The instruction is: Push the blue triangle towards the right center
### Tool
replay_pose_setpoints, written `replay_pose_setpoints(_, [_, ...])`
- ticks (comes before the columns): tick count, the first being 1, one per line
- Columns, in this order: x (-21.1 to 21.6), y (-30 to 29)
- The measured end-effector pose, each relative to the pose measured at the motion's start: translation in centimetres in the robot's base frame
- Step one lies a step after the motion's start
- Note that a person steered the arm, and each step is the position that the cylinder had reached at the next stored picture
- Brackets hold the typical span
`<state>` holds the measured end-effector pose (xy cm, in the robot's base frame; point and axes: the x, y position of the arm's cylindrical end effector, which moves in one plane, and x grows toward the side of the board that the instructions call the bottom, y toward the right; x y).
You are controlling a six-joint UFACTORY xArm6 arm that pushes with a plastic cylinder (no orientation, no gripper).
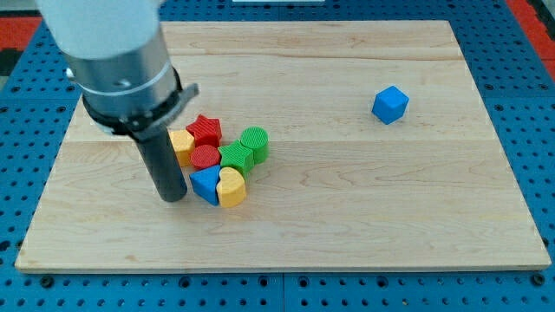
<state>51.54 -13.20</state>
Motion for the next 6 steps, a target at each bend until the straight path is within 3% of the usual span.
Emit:
replay_pose_setpoints(2, [-1.1,8.4])
replay_pose_setpoints(3, [-0.2,4.1])
replay_pose_setpoints(5, [0.4,18.0])
replay_pose_setpoints(6, [-0.7,18.8])
